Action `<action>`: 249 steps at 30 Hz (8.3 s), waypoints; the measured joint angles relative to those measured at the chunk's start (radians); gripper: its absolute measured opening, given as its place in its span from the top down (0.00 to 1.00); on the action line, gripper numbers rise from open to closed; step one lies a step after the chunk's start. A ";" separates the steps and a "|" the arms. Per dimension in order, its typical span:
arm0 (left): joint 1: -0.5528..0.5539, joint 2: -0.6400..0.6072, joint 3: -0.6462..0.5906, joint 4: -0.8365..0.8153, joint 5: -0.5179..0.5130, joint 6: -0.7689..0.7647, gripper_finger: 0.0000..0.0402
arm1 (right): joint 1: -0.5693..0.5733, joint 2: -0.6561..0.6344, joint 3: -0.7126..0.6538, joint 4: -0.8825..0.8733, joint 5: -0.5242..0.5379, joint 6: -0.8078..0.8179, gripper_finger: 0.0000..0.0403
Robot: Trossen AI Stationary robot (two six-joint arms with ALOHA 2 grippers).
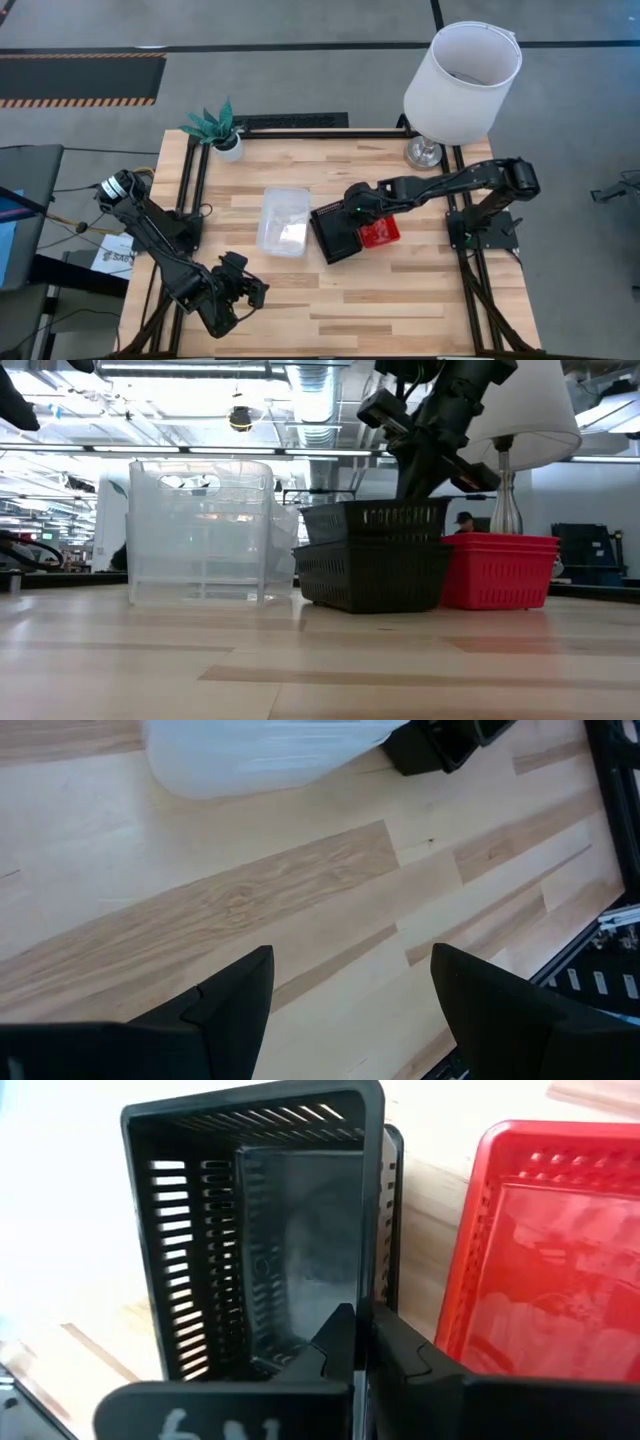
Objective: Stack baskets by color
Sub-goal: Stack the bottom black bin on the top black bin, then adjust the stacked black bins, then adjust the stacked red bins, then return to Home Position
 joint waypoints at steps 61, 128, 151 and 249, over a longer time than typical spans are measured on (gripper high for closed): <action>0.002 0.000 0.000 0.006 0.005 -0.031 0.36 | -0.024 0.196 0.121 0.047 -0.176 -0.424 0.92; 0.034 0.000 0.000 -0.001 0.008 0.003 0.36 | 0.129 0.125 0.104 -0.493 0.081 -0.156 0.99; 0.031 0.000 0.000 0.003 0.010 0.007 0.36 | 0.139 0.255 0.197 -0.333 0.003 -0.100 0.99; 0.195 -1.500 -0.395 0.494 0.431 1.835 0.36 | 0.509 -1.580 -0.609 0.442 0.431 -1.019 0.94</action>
